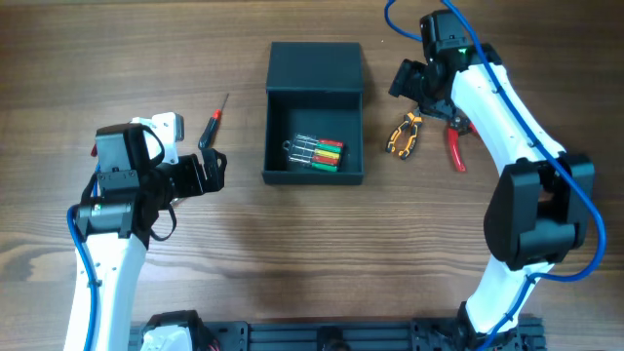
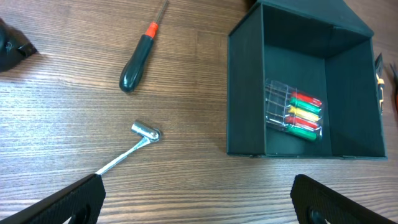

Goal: Pack container
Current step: 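Lower the right gripper and grasp the pliers by the handles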

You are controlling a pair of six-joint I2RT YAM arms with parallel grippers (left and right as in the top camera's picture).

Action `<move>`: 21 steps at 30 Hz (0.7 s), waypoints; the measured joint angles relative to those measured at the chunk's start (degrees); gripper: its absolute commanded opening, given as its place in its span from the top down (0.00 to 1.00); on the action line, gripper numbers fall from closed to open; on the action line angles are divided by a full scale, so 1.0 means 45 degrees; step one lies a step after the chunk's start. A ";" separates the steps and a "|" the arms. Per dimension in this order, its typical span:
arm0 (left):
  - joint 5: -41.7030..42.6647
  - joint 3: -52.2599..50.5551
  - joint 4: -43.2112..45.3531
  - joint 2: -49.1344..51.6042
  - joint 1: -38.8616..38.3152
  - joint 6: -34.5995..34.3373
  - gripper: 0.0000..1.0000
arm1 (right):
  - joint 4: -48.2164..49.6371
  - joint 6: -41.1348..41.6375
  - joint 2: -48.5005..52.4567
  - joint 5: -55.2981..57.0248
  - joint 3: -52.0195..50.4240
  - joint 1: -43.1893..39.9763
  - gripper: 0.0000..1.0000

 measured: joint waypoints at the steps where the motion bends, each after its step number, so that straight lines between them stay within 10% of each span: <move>1: 0.0000 0.0000 0.0000 0.0000 0.0000 0.0000 0.00 | -0.0155 0.0000 0.0097 0.0000 0.0005 0.0000 0.08; 21: 0.0000 0.0000 0.0000 0.0000 0.0000 0.0000 0.00 | -0.0432 0.0000 0.1715 -0.0019 0.0000 0.0000 0.07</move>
